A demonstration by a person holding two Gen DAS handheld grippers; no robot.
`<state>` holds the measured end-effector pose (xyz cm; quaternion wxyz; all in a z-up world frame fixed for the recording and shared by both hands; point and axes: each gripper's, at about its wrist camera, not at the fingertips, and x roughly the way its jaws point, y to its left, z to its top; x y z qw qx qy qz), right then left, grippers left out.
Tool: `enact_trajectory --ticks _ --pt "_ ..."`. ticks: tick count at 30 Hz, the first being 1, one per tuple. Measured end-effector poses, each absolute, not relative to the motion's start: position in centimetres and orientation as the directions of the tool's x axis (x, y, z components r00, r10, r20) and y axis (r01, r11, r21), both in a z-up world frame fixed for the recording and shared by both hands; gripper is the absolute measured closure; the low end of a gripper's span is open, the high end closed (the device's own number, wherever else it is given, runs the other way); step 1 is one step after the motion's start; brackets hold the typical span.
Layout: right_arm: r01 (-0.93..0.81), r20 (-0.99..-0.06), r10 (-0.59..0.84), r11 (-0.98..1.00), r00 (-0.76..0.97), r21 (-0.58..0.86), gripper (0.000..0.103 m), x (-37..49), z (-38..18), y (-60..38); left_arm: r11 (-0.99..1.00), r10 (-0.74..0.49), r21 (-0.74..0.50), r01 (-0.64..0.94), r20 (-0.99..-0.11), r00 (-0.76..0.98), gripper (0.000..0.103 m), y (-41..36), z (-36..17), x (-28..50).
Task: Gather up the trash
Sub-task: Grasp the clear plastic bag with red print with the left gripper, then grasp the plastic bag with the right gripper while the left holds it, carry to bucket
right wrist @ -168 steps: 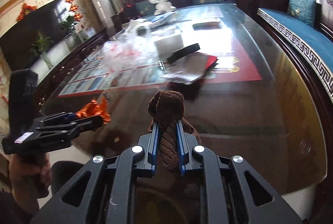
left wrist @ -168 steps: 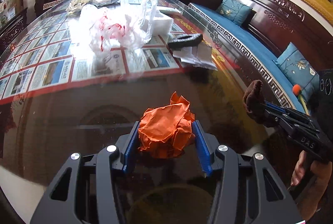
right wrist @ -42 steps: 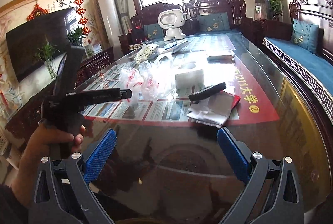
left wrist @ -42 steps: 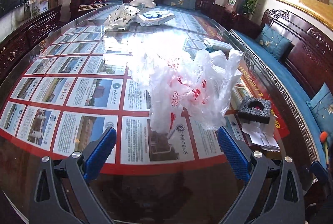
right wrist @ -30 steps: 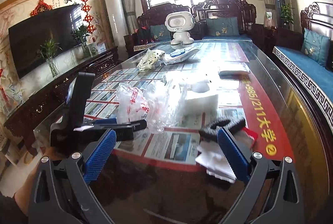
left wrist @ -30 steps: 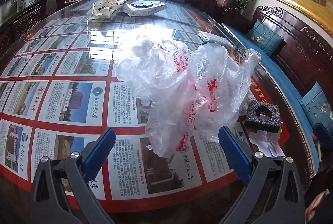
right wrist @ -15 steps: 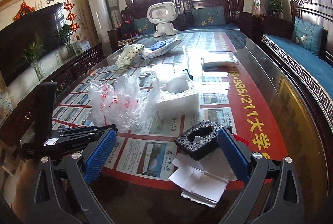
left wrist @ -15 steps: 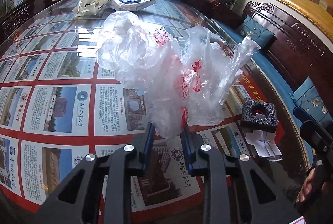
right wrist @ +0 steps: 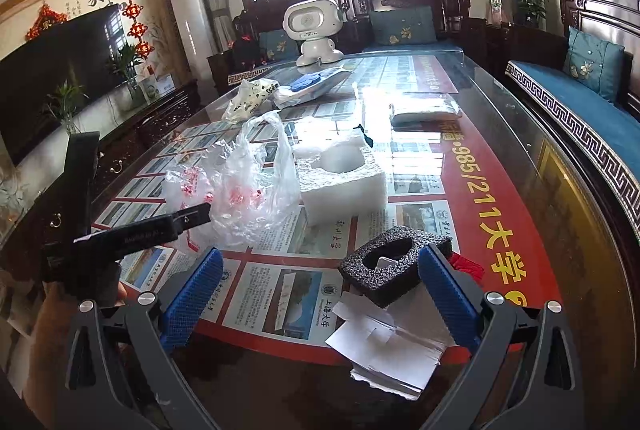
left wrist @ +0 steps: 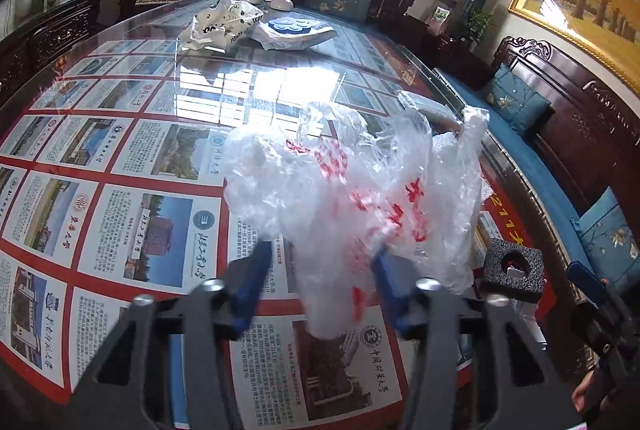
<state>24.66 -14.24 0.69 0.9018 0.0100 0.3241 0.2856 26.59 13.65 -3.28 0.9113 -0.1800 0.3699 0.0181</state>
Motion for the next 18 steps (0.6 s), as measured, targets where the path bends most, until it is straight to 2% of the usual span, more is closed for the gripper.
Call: enact_trajectory --ticks 2,4,18 --pt "-0.508 -0.583 0.522 0.836 0.622 0.206 0.009 24.7 0.5 -14.2 0.931 -0.110 -0.325 -0.163 -0.678 0.726 0.076 13.6 -3.5 26.6" --pt "-0.508 -0.588 0.525 0.834 0.615 0.213 0.009 24.8 0.3 -14.1 0.932 -0.128 -0.333 -0.145 -0.675 0.726 0.079 13.3 -3.5 26.5" --pt "-0.547 -0.603 0.563 0.803 0.565 0.238 0.009 24.8 0.4 -11.7 0.956 -0.241 -0.289 0.047 -0.687 0.685 0.079 6.6 -3.5 21.0"
